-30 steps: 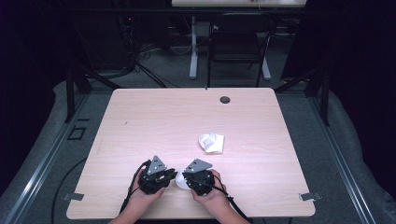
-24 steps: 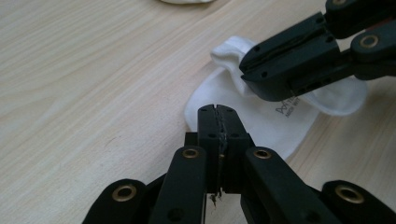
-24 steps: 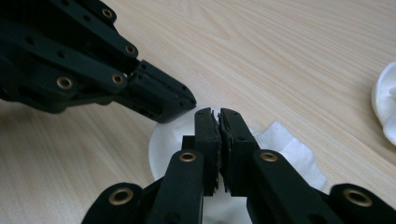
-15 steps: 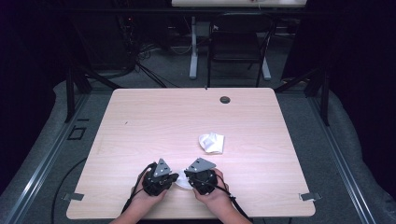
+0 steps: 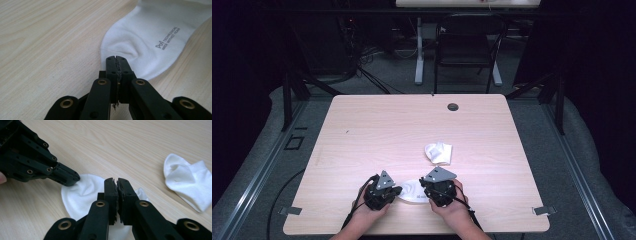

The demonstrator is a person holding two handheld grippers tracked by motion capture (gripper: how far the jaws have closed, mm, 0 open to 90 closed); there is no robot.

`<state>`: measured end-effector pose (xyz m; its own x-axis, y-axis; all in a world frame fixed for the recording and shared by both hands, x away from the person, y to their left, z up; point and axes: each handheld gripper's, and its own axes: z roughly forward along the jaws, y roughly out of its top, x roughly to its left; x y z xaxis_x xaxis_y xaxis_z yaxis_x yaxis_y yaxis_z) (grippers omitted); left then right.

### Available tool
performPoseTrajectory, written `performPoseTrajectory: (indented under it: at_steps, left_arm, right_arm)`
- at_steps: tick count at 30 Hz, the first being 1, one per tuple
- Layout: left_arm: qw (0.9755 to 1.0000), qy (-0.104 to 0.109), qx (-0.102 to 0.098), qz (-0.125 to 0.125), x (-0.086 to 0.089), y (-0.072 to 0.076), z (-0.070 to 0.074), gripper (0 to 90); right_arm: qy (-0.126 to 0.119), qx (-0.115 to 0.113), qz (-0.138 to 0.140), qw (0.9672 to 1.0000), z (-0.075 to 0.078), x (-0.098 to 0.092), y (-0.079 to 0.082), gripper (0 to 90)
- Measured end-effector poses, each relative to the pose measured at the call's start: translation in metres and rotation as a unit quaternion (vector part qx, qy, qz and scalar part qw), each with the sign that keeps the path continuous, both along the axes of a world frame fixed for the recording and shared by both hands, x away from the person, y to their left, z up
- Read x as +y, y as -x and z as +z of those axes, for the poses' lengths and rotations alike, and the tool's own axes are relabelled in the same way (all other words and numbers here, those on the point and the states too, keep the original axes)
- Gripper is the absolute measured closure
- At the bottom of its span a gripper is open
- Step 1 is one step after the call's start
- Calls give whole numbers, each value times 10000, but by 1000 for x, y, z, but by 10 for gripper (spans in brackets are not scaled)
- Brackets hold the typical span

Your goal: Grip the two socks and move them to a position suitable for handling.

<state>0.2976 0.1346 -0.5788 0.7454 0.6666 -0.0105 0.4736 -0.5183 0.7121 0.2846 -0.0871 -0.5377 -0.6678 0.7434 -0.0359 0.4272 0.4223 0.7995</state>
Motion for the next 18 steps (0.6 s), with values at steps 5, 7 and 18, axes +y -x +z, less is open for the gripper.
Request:
performPoseTrajectory:
  at_steps: [5, 7, 18]
  left_arm:
    - [10000, 8, 18, 25, 0, 0, 0, 896]
    - [10000, -1, 15, 31, 1, 0, 0, 896]
    - [10000, 9, 73, 58, 2, 0, 1, 896]
  right_arm:
    - [50, -2, -88, 9999, 3, -12, 1, 861]
    - [66, 10, -149, 9999, 3, -20, 1, 861]
    - [166, 142, -360, 9991, -3, -41, 1, 861]
